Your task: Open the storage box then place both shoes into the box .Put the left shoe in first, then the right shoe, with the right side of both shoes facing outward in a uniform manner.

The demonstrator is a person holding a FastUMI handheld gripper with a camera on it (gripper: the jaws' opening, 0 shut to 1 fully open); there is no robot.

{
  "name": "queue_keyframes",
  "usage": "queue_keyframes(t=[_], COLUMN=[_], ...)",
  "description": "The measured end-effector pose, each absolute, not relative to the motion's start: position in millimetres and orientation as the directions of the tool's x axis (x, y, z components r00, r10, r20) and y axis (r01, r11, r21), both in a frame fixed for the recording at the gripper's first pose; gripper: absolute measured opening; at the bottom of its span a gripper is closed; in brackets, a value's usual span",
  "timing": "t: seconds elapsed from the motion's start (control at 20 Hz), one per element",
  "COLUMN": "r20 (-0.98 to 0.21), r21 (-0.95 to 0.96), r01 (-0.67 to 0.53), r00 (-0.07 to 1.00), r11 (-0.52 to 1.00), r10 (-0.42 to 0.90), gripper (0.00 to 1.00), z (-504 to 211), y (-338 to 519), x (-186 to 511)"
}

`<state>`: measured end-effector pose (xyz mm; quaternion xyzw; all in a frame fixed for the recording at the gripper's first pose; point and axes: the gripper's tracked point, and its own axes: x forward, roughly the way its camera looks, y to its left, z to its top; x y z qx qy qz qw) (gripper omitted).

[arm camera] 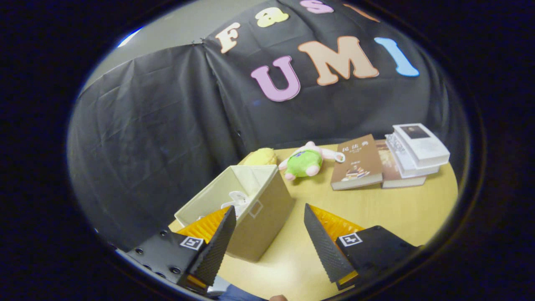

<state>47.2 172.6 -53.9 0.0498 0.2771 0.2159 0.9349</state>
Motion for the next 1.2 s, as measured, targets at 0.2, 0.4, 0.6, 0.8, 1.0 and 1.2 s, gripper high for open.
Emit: queue_keyframes(t=[0.2, 0.4, 0.6, 0.8, 1.0, 1.2], r20=[-0.430, -0.359, -0.256, -0.159, -0.124, -0.085], r21=[0.187, 0.113, 0.022, -0.030, 0.033, 0.071], r01=[-0.375, -0.338, -0.273, -0.228, -0.239, -0.223], r00=[0.800, 0.863, 0.928, 0.962, 0.963, 0.970], r11=[0.908, 0.934, 0.962, 0.973, 0.971, 0.972], r10=[0.419, 0.356, 0.269, 0.221, 0.241, 0.229], gripper=[1.00, 1.00, 1.00, 1.00, 1.00, 1.00], z=[-56, -53, -41, -27, -23, -18], y=[132, 82, 39, 13, 10, 0], x=[24, 14, 17, 10, 3, 11])
